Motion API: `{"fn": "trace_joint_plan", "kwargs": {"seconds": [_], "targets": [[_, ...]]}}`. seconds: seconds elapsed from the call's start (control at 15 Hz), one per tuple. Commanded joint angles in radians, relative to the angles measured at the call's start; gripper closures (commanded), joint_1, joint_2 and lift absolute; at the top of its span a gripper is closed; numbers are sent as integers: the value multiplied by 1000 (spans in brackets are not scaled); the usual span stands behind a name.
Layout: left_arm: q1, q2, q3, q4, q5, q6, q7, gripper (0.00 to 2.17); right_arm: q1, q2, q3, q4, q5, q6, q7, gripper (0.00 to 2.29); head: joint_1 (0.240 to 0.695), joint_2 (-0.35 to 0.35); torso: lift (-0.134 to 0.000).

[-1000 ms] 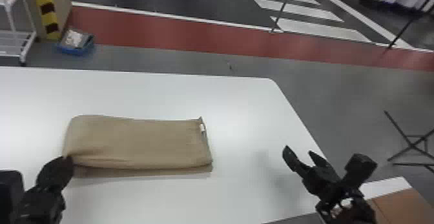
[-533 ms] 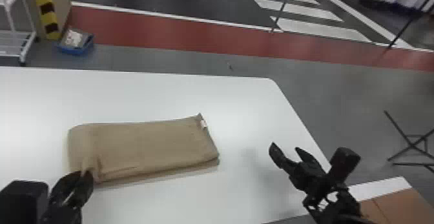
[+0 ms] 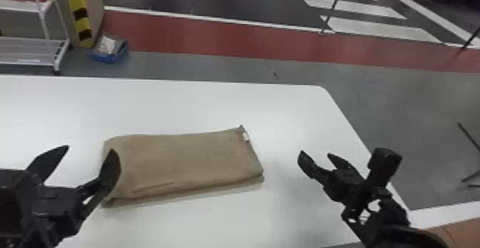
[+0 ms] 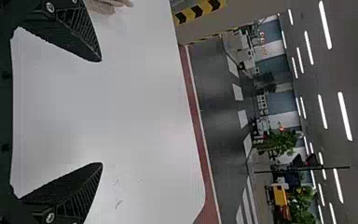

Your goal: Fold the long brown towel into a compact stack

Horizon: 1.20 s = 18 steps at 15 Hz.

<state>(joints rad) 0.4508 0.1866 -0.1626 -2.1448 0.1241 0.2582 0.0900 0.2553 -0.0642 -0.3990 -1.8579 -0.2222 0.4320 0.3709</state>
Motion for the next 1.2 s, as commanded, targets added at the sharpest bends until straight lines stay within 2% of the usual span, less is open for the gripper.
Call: {"fn": "trace_joint_plan", "kwargs": {"seconds": [0.0, 0.13, 0.2, 0.33, 0.4, 0.47, 1.13], "targets": [[-98, -4, -44, 92, 32, -13, -18, 46, -25, 0, 55, -20, 33, 58, -15, 93, 695, -249, -125], [-170, -4, -92, 181, 37, -10, -38, 80, -33, 0, 100, -29, 61, 95, -18, 93, 695, -238, -125], [-192, -9, -104, 213, 54, -10, -70, 259, -33, 1, 111, -32, 72, 104, -18, 93, 695, -234, -125], [-212, -10, -104, 249, 68, 2, -144, 873, -34, 0, 123, -32, 86, 107, -21, 93, 695, -240, -125], [-219, -13, -104, 255, 75, 20, -148, 1288, -34, 0, 121, -32, 89, 110, -21, 93, 695, -245, -125], [-227, -16, -103, 264, 74, 51, -148, 1514, -34, -2, 120, -32, 89, 110, -21, 93, 695, -249, -125], [-308, -16, -97, 390, 12, 131, -131, 1538, -79, -6, 121, -32, 104, 178, -21, 93, 695, -222, -125]]}}
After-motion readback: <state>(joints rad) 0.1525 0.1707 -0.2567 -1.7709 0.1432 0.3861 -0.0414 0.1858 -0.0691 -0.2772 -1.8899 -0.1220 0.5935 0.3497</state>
